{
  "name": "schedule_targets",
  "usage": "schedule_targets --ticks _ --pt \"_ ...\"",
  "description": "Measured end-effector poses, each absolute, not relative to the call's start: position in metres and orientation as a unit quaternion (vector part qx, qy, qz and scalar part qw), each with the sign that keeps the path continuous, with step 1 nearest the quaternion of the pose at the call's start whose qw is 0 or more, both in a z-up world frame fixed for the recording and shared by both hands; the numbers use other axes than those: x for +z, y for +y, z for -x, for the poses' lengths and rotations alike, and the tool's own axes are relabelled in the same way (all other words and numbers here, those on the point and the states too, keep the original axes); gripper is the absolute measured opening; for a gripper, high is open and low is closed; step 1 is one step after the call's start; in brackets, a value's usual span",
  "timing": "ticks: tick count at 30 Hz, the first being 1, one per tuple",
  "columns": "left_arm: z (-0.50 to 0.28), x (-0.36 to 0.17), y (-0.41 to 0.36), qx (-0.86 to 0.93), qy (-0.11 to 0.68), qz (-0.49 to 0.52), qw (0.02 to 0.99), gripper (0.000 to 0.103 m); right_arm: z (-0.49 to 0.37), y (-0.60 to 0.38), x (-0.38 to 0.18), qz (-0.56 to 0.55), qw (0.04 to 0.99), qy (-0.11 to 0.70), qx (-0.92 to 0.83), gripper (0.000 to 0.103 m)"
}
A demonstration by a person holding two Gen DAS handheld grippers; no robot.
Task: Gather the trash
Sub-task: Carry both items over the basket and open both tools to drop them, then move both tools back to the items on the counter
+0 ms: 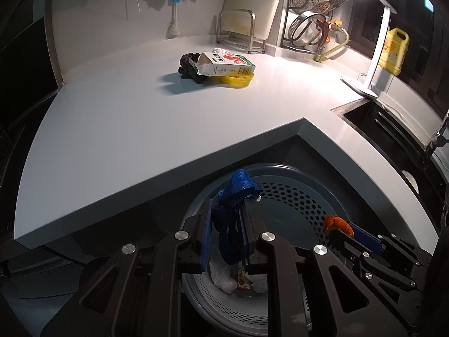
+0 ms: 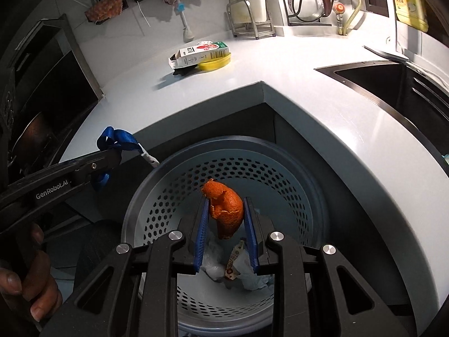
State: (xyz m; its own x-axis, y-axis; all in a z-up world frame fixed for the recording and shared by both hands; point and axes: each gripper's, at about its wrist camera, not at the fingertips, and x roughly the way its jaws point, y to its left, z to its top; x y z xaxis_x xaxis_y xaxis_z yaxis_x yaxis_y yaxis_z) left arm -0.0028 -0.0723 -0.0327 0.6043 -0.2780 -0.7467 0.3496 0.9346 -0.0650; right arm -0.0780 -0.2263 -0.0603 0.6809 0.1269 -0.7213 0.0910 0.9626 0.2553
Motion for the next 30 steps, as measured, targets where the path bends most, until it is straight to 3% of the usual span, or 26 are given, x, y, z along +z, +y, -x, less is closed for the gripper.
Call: schedule_targets --ticks 23,26,27,30 --pt "0.015 -0.044 -0.082 -0.181 0.42 -0.056 0.887 0.021 0.087 -0.232 -0.077 -0.148 0.9 0.411 0.007 0.027" --pt "0.015 -0.045 -0.08 -0.179 0.421 -0.053 0.888 0.041 0.089 -0.235 -0.075 -0.153 0.902 0.403 0.001 0.046" --pt "0.015 -0.045 -0.078 -0.177 0.42 -0.052 0.889 0.056 0.09 -0.236 -0.074 -0.155 0.904 0.398 -0.002 0.054" --pt "0.016 -0.043 -0.076 -0.173 0.415 -0.051 0.892 0.06 0.091 -0.239 -0.072 -0.161 0.905 0.394 -0.006 0.056"
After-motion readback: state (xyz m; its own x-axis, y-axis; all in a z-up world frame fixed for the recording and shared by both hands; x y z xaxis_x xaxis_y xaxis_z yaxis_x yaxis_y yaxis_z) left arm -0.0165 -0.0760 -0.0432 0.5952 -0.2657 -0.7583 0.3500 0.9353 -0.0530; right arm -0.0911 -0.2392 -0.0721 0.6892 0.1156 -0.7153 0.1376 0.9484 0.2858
